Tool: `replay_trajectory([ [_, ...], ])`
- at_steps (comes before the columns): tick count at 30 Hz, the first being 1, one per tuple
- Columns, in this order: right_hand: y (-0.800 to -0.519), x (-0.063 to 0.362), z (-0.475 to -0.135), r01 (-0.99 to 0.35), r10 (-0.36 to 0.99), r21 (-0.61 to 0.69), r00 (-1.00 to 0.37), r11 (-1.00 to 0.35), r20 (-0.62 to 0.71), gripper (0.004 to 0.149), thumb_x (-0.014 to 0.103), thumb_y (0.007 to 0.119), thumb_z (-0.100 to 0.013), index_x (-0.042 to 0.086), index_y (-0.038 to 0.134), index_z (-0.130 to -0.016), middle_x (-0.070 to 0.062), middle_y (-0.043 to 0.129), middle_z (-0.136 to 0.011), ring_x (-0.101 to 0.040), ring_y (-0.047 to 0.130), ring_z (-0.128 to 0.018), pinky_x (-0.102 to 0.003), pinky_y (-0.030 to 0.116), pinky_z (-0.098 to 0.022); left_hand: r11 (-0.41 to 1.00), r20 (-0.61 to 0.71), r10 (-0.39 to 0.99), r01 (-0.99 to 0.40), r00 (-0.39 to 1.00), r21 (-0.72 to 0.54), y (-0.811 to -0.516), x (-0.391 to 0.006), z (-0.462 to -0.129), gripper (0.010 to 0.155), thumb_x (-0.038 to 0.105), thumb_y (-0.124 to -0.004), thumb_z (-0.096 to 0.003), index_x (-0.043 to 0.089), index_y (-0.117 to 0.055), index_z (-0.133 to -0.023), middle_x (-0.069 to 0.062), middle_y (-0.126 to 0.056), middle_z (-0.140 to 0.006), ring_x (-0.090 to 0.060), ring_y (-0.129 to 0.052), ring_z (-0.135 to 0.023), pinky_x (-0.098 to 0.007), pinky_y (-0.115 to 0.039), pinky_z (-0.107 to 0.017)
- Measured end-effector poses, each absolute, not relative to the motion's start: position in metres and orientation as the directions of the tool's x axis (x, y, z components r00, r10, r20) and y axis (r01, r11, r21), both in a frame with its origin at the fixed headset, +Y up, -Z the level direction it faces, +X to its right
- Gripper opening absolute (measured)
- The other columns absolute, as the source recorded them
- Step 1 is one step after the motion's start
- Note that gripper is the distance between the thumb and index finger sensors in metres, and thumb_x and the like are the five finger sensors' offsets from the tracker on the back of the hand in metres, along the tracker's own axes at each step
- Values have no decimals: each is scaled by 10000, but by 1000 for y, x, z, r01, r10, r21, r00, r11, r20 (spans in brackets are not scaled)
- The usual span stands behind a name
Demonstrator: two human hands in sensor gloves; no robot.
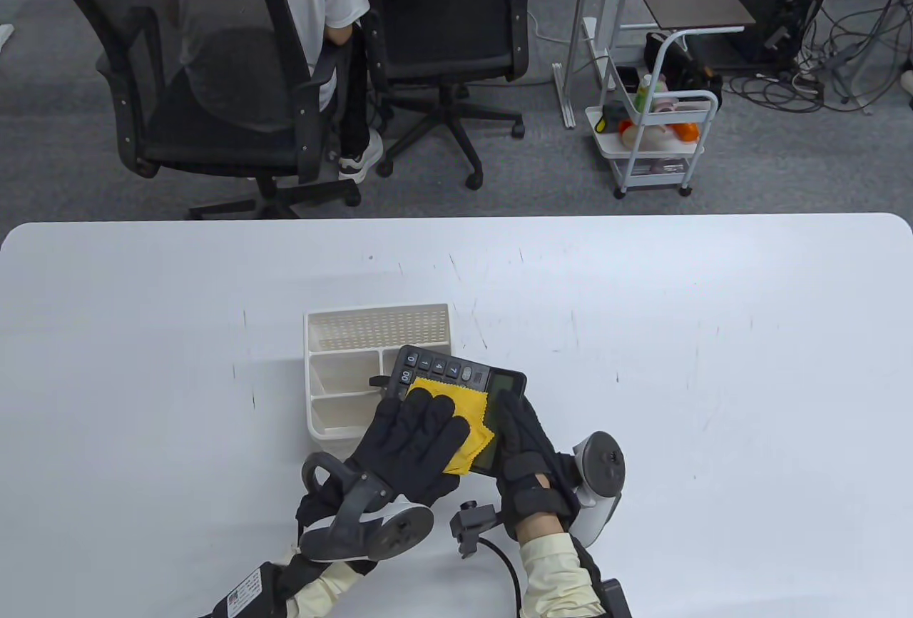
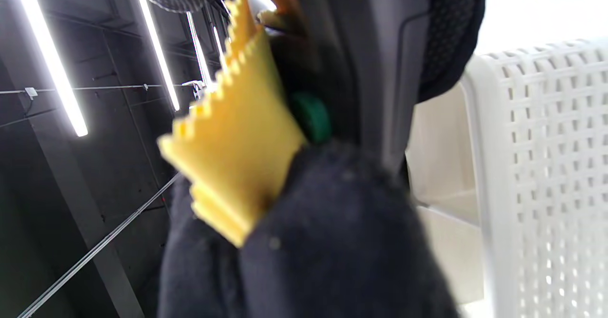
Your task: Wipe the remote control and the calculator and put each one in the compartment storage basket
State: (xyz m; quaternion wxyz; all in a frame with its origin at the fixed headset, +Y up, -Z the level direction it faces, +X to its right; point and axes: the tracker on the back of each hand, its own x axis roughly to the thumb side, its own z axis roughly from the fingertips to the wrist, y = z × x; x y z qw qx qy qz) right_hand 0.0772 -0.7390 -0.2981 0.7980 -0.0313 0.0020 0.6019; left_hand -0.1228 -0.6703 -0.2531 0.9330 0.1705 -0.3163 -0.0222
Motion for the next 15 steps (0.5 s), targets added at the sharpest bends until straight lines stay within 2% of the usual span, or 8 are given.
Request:
replay_trajectory([
  [7,-736,78,-297,-954,956,-61,293,292,-13,684,416,593,-650,-66,419,-1105,-272,753,-965,-374,923,-704,-482,852,-469,929,489,-166,-30,856,369,-665,-139,-259,594,500,-539,-542,281,-521,-1094,-51,-530,-1157,-345,-533,-1095,-544,-541,-769],
  [10,-736,78,-297,-955,956,-59,293,292,-17,684,416,589,-652,-66,415,-1106,-270,749,-967,-372,922,-707,-482,851,-472,929,500,-176,-25,848,368,-665,-136,-257,596,499,-541,-541,275,-524,-1093,-54,-534,-1156,-350,-536,-1094,-547,-539,-771],
  [15,-736,73,-297,-969,968,-17,247,246,-35,683,412,591,-651,-70,420,-1104,-273,754,-963,-375,926,-701,-482,854,-466,941,597,-165,-57,785,335,-670,-125,-254,595,502,-536,-536,287,-521,-1091,-45,-528,-1156,-341,-533,-1097,-544,-542,-774],
])
